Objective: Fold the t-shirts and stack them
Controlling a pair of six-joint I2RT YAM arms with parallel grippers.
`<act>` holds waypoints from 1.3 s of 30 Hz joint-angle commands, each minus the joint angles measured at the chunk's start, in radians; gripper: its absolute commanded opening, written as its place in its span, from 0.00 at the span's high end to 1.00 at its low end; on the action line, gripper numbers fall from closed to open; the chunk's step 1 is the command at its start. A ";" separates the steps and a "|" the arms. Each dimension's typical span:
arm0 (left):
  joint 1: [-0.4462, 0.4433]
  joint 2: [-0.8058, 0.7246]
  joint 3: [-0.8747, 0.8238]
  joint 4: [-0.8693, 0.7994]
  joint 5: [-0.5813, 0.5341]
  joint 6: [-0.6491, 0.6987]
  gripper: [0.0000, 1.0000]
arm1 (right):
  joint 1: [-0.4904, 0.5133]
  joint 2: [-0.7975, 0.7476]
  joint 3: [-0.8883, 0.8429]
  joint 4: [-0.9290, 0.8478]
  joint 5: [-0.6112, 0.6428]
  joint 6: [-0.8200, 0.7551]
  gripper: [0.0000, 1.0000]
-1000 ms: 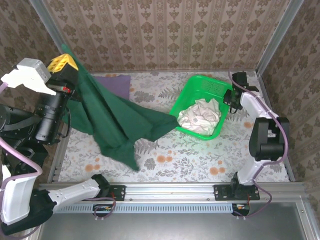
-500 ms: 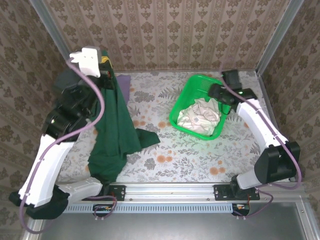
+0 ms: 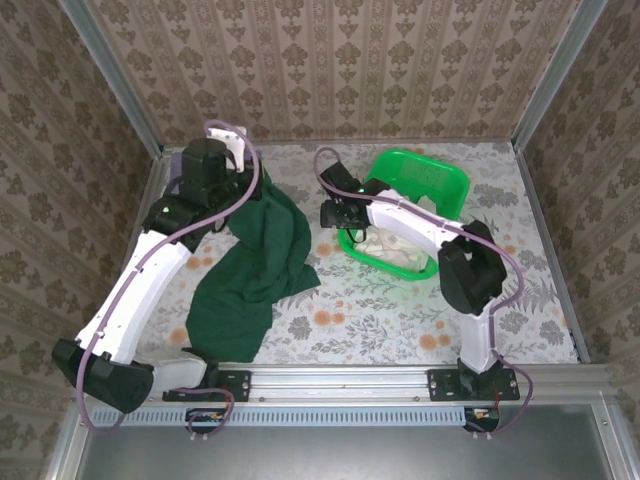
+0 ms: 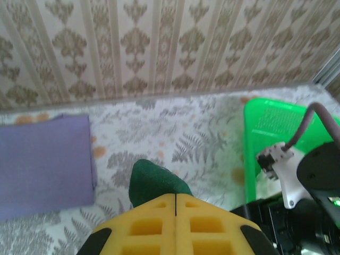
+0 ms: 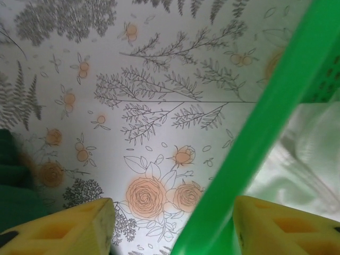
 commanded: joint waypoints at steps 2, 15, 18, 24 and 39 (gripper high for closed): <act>0.032 -0.016 0.015 0.031 -0.002 0.005 1.00 | 0.007 0.065 0.074 -0.139 0.104 -0.003 0.47; 0.061 -0.011 0.002 0.051 0.096 -0.050 1.00 | -0.106 -0.090 -0.159 -0.111 0.106 -0.215 0.84; 0.064 -0.011 0.002 0.051 0.111 -0.060 1.00 | -0.166 -0.150 -0.245 -0.087 0.096 -0.267 0.84; 0.065 -0.008 0.000 0.056 0.125 -0.070 1.00 | -0.295 -0.254 -0.375 -0.048 0.084 -0.328 0.80; 0.066 -0.008 -0.008 0.063 0.141 -0.077 1.00 | -0.454 -0.245 -0.452 0.056 0.280 -0.559 0.83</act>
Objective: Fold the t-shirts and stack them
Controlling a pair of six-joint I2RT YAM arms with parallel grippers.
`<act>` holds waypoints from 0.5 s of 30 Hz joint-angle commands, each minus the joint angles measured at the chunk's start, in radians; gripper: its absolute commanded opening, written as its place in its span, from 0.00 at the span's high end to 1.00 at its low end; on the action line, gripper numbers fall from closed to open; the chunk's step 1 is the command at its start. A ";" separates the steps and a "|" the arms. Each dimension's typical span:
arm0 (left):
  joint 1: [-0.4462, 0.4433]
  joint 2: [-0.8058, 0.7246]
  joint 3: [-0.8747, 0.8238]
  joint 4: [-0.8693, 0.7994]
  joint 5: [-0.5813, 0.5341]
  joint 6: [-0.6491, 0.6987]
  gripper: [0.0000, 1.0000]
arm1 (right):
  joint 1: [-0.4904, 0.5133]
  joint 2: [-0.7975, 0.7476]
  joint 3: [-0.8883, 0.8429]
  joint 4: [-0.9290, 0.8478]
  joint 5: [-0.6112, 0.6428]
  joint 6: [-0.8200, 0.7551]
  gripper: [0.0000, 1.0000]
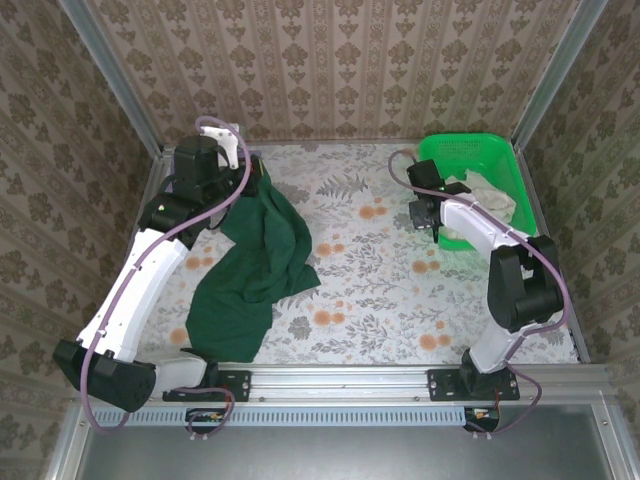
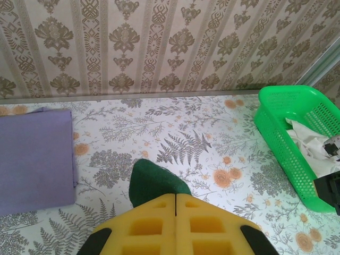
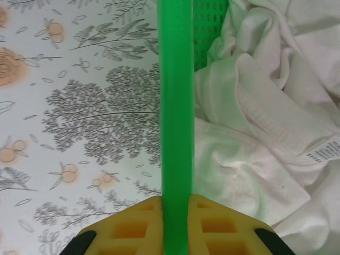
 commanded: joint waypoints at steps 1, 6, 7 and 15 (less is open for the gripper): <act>0.008 -0.010 -0.008 0.032 0.021 -0.020 1.00 | -0.052 0.053 -0.032 -0.024 0.109 -0.077 0.82; 0.007 -0.011 -0.009 0.035 0.026 -0.020 1.00 | -0.103 0.081 -0.019 0.002 0.160 -0.075 0.82; 0.008 -0.011 -0.009 0.037 0.028 -0.021 1.00 | -0.105 0.085 -0.017 0.018 0.181 -0.085 0.82; 0.010 -0.007 -0.011 0.040 0.032 -0.022 1.00 | -0.154 0.124 0.014 0.134 0.215 -0.174 0.85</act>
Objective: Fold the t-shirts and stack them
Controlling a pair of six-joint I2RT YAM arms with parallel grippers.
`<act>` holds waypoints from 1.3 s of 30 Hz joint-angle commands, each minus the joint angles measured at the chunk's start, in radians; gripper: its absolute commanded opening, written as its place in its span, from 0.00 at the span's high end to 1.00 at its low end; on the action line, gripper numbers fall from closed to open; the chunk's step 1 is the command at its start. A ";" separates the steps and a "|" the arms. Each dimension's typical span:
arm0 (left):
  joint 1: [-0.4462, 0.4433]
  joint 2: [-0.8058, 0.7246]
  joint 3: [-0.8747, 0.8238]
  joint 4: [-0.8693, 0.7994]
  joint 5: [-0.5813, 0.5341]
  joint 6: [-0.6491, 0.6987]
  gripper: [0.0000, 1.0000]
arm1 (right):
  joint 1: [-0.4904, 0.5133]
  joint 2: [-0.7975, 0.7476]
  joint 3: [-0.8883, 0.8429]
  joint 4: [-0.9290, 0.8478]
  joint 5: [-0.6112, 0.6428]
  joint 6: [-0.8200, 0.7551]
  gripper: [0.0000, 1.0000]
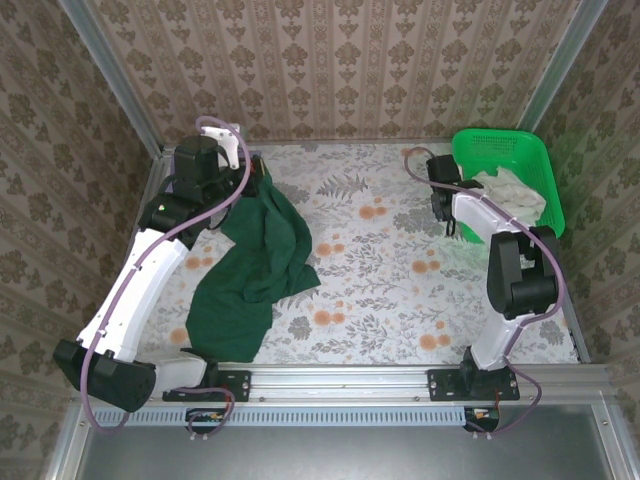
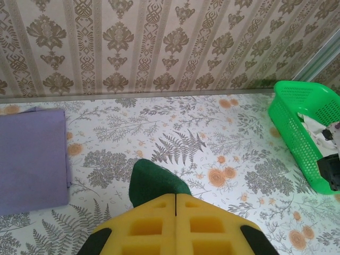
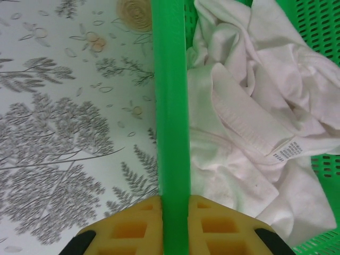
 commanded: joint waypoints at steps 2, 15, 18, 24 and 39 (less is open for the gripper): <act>0.014 -0.001 -0.009 0.036 0.018 -0.018 1.00 | -0.028 0.054 -0.002 0.071 0.014 -0.116 0.85; 0.086 0.024 -0.018 0.073 0.124 -0.088 1.00 | -0.067 0.140 0.022 0.179 -0.075 -0.265 0.92; 0.095 0.028 -0.017 0.078 0.144 -0.098 1.00 | -0.069 0.154 0.016 0.221 -0.108 -0.309 0.93; 0.103 0.026 -0.017 0.082 0.163 -0.104 1.00 | -0.093 0.195 0.052 0.222 -0.112 -0.317 0.88; 0.107 0.031 -0.017 0.087 0.185 -0.113 1.00 | -0.099 0.160 0.034 0.256 -0.081 -0.270 0.63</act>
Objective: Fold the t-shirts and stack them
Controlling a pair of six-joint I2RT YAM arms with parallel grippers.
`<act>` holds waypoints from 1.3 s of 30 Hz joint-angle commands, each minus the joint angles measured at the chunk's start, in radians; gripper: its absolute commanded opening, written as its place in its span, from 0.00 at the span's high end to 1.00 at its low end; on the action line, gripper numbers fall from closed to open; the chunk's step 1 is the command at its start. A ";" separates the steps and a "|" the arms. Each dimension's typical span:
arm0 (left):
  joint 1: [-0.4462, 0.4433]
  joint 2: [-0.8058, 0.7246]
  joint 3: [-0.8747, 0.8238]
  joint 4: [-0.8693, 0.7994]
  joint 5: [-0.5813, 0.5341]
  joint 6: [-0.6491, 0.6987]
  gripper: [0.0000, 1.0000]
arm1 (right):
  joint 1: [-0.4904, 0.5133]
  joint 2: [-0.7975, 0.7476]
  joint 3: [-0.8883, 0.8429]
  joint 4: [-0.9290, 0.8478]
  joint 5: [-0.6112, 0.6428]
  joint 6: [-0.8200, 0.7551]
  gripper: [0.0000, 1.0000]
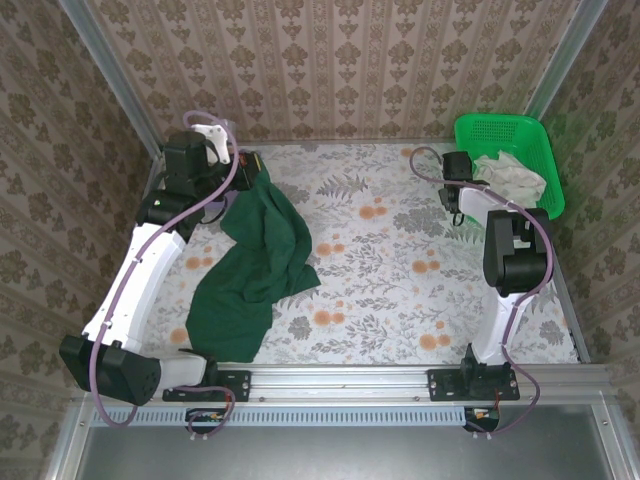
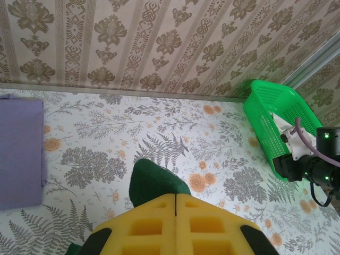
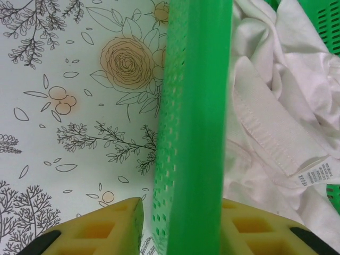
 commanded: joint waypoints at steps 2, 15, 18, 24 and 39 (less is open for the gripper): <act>0.009 0.003 -0.002 0.038 0.031 -0.022 1.00 | 0.008 -0.031 -0.026 -0.004 0.039 0.021 0.61; -0.003 0.006 -0.002 0.074 0.115 -0.027 1.00 | 0.002 -0.144 -0.047 -0.095 0.178 0.145 0.52; -0.016 0.004 0.002 0.070 0.120 -0.017 1.00 | -0.008 -0.146 -0.036 -0.132 0.198 0.177 0.51; -0.039 0.008 0.013 0.058 0.127 0.010 1.00 | 0.056 -0.272 -0.061 -0.143 0.081 0.222 0.44; -0.138 0.007 0.169 -0.014 0.167 0.115 1.00 | 0.401 -0.882 -0.637 0.394 -0.968 0.582 0.19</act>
